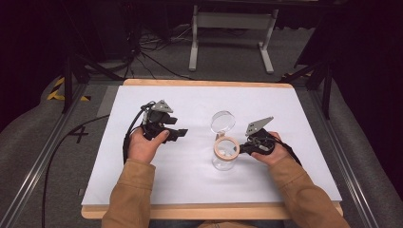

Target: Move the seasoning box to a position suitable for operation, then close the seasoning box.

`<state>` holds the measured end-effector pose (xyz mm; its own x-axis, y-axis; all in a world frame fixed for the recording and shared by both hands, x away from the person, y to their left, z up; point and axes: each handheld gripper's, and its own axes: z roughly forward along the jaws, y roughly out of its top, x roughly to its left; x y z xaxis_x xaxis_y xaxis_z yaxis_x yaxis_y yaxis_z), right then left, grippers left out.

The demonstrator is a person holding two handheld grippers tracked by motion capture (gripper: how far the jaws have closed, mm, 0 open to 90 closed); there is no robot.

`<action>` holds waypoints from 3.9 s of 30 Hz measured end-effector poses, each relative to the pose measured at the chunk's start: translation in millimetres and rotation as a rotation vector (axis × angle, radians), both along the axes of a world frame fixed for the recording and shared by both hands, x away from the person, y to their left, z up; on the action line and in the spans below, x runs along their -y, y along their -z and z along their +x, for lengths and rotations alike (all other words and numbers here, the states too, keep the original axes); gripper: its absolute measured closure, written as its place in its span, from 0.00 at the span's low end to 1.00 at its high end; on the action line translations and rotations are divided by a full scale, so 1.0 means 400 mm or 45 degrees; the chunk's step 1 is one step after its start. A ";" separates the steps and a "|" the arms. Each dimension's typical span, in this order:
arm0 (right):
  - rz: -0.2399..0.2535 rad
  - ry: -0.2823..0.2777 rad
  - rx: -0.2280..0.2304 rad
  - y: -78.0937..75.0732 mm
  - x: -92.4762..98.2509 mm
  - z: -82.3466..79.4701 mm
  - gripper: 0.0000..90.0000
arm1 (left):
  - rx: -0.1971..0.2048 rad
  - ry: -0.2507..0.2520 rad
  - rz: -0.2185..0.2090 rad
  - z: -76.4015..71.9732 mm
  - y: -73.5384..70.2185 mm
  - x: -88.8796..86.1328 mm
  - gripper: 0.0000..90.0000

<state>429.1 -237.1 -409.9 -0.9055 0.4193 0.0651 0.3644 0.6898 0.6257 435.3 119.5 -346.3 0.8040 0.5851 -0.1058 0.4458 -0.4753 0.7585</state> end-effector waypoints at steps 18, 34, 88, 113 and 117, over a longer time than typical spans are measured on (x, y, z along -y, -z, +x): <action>-0.018 -0.067 0.002 0.001 -0.021 -0.049 0.99 | -0.103 0.078 -0.099 0.028 0.005 0.021 0.53; 0.164 0.039 0.080 -0.119 0.039 -0.095 1.00 | -0.038 0.156 -0.177 0.037 -0.022 0.065 0.93; 0.429 0.068 0.095 -0.156 -0.045 -0.131 0.99 | -0.017 0.282 -0.201 0.029 -0.029 0.174 0.98; 0.272 -0.024 0.048 -0.161 -0.068 -0.159 1.00 | -0.023 0.276 -0.182 0.023 -0.041 0.150 0.95; 0.233 -0.033 0.044 -0.161 -0.072 -0.163 1.00 | -0.017 0.274 -0.183 0.025 -0.041 0.147 0.95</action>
